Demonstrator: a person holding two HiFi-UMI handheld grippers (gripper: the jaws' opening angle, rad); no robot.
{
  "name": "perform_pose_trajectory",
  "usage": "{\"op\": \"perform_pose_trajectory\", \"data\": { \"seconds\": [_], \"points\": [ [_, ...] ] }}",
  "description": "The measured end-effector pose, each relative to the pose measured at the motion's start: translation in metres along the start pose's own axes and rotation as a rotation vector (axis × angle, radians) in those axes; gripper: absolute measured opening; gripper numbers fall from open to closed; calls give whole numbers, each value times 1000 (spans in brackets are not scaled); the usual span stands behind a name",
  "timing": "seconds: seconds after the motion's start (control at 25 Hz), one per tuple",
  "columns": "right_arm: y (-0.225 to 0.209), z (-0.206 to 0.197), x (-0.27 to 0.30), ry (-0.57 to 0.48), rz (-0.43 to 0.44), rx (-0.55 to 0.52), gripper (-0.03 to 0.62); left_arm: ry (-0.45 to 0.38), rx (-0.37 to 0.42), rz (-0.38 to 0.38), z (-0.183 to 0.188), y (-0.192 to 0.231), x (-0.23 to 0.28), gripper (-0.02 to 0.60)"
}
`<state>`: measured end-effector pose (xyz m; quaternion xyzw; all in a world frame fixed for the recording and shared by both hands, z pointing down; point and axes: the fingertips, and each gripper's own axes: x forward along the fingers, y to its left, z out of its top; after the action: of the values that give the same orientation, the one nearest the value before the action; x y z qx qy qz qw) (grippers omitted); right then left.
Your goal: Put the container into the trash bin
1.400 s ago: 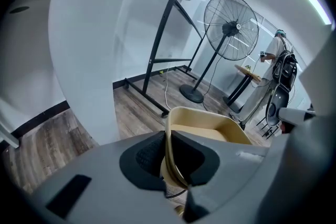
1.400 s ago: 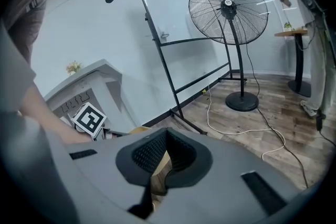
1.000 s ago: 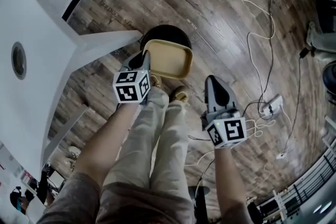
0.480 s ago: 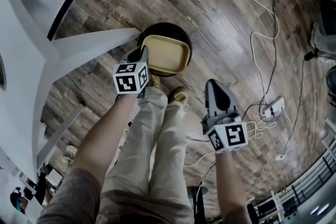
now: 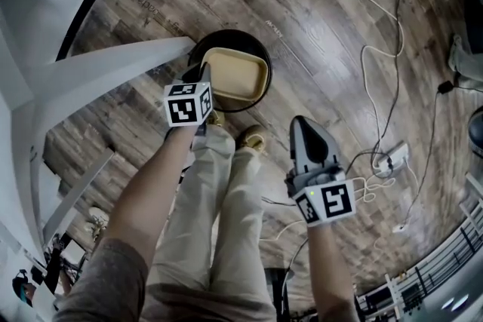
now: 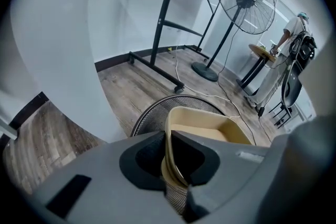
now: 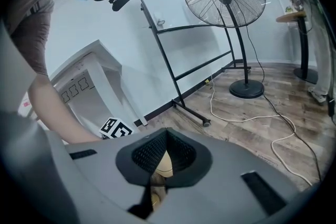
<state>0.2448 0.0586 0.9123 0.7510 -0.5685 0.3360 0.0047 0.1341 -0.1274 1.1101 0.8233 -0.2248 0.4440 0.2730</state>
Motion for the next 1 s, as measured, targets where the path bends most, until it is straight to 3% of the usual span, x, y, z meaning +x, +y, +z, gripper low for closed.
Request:
{"op": "perform_pose_trajectory", "data": {
  "seconds": [0.52,0.8,1.0],
  "points": [
    [-11,-16,2,31,14,-2,-3,21,-28,34,-11,5,14,23],
    [-8,-16,5,36,13,-1,-3,41,33,82,-13,7,16,25],
    [-5,-19,7,38,14,0,-3,53,123,151,-12,8,19,29]
  ]
}}
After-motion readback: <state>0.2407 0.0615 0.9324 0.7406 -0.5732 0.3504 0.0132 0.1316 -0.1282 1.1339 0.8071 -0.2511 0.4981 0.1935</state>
